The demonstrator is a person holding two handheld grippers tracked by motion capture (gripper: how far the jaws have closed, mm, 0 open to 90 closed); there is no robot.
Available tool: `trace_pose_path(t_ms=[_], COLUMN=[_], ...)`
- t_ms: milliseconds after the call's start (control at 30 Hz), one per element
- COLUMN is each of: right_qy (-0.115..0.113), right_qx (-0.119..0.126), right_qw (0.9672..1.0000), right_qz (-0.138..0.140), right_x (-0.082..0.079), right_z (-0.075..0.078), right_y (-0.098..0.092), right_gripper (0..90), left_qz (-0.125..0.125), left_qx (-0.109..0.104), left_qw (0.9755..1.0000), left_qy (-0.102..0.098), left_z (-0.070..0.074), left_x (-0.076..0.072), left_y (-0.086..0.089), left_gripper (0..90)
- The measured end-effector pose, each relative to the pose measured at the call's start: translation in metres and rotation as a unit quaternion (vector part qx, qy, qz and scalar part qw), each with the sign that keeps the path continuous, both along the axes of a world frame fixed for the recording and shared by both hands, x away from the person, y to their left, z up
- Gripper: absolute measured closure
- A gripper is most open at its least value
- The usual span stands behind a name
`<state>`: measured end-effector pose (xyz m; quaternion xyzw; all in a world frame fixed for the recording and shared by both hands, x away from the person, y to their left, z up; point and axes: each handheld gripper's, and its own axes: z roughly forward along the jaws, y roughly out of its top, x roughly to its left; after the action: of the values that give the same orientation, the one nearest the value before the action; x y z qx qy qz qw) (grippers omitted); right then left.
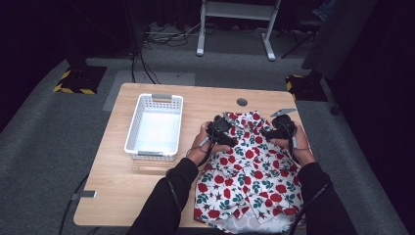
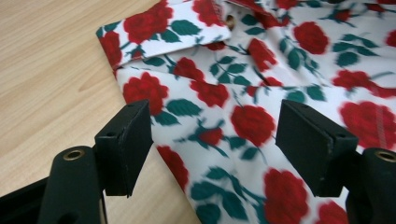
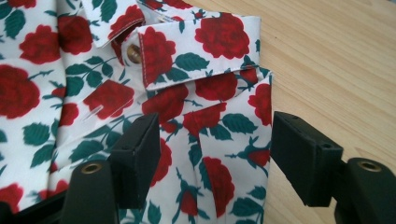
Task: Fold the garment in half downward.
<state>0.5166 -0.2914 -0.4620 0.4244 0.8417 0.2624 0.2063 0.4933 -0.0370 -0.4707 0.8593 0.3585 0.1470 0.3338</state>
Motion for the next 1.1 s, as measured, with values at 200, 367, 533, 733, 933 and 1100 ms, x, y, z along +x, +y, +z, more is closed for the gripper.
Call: trace_pose_path(t_ms=[200,367,533,733,933,1100], right_qy=[0.011,0.018,0.034,0.054,0.071,0.082], right_qx=[0.014,0.02,0.02,0.027,0.045,0.052], right_qw=[0.9996,0.9984,0.9965,0.9943,0.9944,0.9945], right_qz=[-0.023,-0.049,-0.073,-0.088,-0.064,-0.04], right_x=[0.011,0.019,0.024,0.027,0.027,0.026], right_z=[-0.005,-0.011,-0.02,-0.027,-0.026,-0.023], right_y=[0.002,-0.002,-0.006,-0.008,-0.007,0.0], right_gripper=[32.3,32.3,33.1,29.8,46.4,77.8], left_qz=[0.021,0.027,0.022,0.013,-0.032,-0.033], left_qx=[0.02,0.027,0.026,0.025,0.03,0.026], left_qw=[0.9994,0.9985,0.9984,0.9984,0.9973,0.9974], left_qy=[0.02,0.04,0.046,0.049,0.06,0.059], left_z=[-0.014,-0.026,-0.026,-0.026,-0.02,-0.02], left_x=[0.015,0.019,0.019,0.019,0.019,0.021], left_y=[-0.003,0.002,0.006,0.007,0.007,0.007], left_gripper=[27.2,26.6,26.3,27.3,52.1,72.4])
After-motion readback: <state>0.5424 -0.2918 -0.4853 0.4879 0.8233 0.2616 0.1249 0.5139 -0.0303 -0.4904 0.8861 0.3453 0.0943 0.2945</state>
